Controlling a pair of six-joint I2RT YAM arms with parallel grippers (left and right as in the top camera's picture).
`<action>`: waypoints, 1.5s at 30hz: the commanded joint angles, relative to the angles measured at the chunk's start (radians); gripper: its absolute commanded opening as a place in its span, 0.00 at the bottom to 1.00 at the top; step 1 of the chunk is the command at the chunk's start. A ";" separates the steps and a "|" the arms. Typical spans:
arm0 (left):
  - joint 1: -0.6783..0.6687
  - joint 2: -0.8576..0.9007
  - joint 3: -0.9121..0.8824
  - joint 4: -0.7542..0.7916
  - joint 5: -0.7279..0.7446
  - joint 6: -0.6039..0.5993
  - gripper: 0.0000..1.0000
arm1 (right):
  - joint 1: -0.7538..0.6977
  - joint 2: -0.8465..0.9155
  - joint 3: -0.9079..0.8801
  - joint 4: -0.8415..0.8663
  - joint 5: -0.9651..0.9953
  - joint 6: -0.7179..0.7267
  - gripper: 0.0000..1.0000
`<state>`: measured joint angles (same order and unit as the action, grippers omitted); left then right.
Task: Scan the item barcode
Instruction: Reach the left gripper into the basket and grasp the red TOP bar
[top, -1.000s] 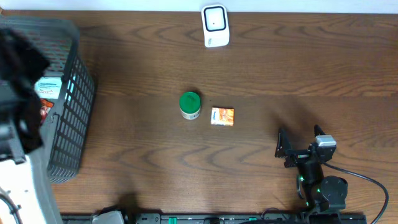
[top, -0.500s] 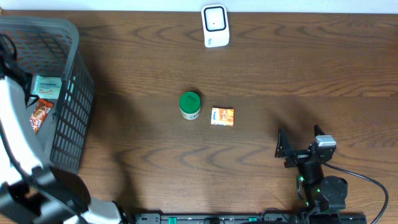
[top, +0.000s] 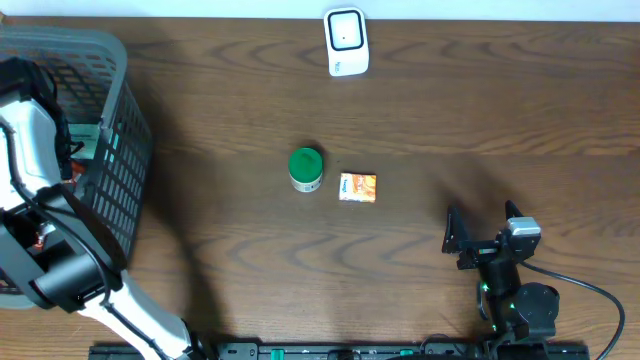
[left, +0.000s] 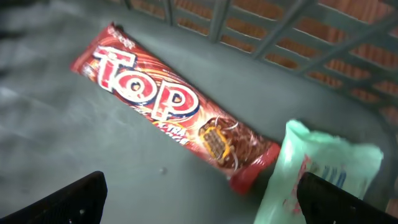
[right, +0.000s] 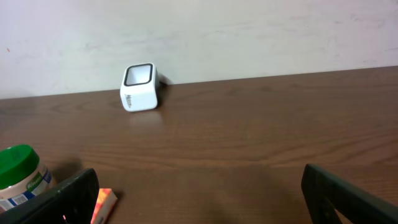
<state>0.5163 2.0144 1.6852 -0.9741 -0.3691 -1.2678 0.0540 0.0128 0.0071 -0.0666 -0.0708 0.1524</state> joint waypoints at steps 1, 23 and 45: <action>0.007 0.038 -0.004 0.035 -0.006 -0.107 0.98 | 0.006 -0.002 -0.002 -0.004 0.002 0.011 0.99; 0.054 0.214 -0.004 0.127 -0.005 -0.151 0.93 | 0.006 -0.002 -0.002 -0.004 0.002 0.011 0.99; 0.068 -0.072 0.002 -0.019 0.280 0.211 0.08 | 0.006 -0.002 -0.002 -0.004 0.002 0.011 0.99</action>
<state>0.5831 2.1059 1.6787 -0.9882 -0.1654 -1.1358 0.0540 0.0128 0.0071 -0.0669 -0.0708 0.1528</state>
